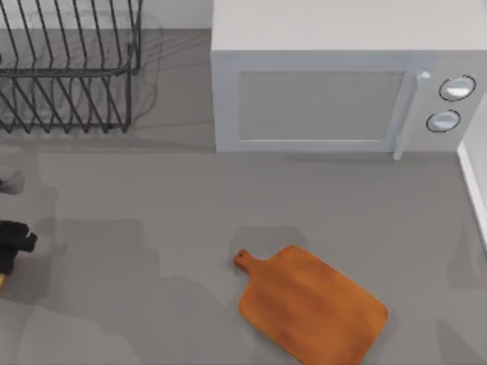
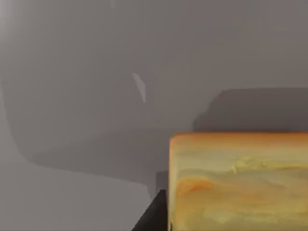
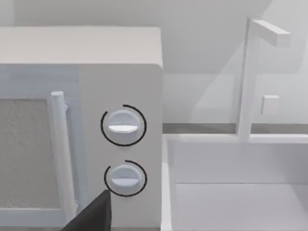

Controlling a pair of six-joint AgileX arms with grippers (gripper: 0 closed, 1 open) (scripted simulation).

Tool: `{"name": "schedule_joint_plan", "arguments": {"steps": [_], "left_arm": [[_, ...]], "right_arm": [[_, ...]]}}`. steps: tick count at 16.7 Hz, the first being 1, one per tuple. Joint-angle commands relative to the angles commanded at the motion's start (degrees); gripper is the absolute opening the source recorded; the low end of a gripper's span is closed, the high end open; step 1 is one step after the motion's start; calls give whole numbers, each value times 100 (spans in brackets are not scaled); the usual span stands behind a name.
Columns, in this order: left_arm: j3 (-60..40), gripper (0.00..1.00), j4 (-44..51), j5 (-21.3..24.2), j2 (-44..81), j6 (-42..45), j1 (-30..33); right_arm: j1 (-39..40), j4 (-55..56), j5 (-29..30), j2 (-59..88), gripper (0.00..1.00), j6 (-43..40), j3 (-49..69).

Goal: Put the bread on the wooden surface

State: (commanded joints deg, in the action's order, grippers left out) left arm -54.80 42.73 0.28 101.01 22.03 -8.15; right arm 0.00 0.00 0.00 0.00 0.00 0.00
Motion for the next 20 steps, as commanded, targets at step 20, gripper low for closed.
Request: {"name": "schedule_joint_plan", "arguments": {"steps": [20], "left_arm": [[-2002, 0, 2281, -19, -56, -1284, 1192]], "right_arm": [[0, 0, 0, 0, 100, 0, 0]]}}
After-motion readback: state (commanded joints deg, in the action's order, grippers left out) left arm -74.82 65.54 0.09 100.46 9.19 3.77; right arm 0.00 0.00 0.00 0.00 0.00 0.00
